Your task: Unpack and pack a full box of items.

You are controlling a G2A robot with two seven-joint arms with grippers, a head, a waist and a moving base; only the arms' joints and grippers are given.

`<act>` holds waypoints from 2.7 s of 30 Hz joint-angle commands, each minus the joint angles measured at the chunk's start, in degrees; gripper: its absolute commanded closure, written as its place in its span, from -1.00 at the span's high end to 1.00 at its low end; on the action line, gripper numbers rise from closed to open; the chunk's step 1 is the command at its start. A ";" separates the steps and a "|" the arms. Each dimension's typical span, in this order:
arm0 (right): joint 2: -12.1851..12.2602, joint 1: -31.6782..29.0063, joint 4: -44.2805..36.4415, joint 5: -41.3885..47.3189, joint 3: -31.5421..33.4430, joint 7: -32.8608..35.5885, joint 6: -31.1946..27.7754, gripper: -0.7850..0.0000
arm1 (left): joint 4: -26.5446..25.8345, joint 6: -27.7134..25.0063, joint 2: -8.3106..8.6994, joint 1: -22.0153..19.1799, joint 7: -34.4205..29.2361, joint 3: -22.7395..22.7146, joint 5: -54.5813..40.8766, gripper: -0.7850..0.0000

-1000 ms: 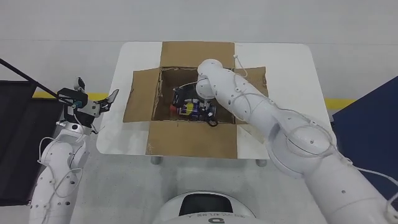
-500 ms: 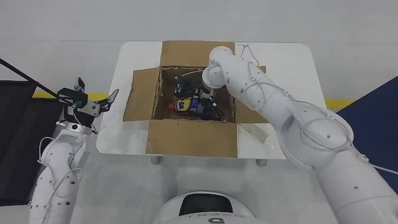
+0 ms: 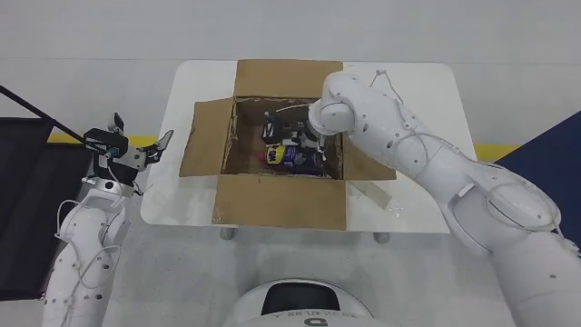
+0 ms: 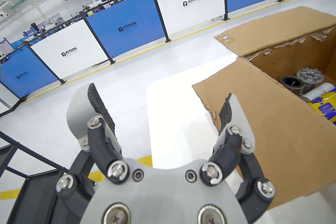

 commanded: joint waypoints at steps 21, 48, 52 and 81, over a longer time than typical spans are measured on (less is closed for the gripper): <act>5.25 -6.04 -10.45 -3.27 6.74 0.86 6.60 1.00 | 0.00 0.00 0.00 0.00 0.00 0.00 0.00 1.00; -7.29 0.07 12.67 -3.76 -3.29 -8.25 -2.18 0.09 | 0.00 0.00 0.00 0.00 0.00 0.00 0.00 1.00; -9.50 0.83 16.59 -3.56 -4.47 -8.41 -3.23 0.07 | 0.00 0.00 0.00 0.00 0.00 0.00 0.00 1.00; -22.26 2.93 36.88 -7.57 -8.76 -10.00 -5.45 -1.00 | 0.00 0.00 0.00 0.00 0.00 0.00 0.00 1.00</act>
